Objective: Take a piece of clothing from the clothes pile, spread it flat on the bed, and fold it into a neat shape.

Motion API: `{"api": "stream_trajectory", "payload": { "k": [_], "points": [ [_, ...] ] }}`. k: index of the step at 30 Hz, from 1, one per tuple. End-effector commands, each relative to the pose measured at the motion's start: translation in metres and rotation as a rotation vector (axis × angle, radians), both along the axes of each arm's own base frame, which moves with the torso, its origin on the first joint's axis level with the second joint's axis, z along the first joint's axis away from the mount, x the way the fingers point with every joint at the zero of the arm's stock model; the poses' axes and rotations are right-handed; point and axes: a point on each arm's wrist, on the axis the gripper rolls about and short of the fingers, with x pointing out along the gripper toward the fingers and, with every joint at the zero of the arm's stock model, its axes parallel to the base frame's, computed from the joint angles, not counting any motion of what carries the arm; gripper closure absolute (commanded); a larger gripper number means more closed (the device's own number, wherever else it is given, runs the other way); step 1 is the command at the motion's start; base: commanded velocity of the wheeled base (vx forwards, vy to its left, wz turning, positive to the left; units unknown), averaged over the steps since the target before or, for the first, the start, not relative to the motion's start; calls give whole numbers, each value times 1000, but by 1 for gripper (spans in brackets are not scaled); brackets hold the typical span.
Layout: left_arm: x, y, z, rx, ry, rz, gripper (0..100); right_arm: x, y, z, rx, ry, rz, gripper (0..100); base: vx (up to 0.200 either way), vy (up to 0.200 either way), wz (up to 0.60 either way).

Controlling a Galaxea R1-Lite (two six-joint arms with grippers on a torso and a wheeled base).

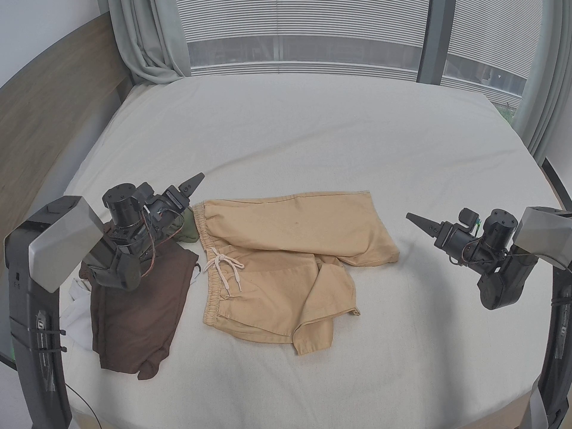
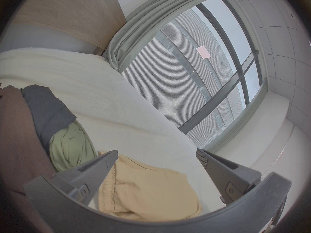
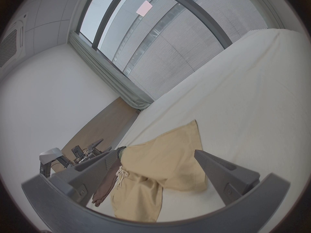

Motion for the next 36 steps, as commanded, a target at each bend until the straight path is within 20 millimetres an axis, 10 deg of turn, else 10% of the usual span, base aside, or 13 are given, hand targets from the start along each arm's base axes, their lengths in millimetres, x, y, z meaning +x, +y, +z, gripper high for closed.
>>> {"api": "stream_trajectory", "payload": {
  "k": [1,11,36],
  "points": [
    [-38,-2,18,6,-4,-36,0,-29,17,-3,-17,77,49,0,0,0,0],
    [-97,13,5,33,26,-253,0,-50,53,-22,-55,157,122,0,0,0,0],
    [-132,8,-1,305,-29,-299,0,-86,75,-42,-74,319,132,0,0,0,0]
  ]
}}
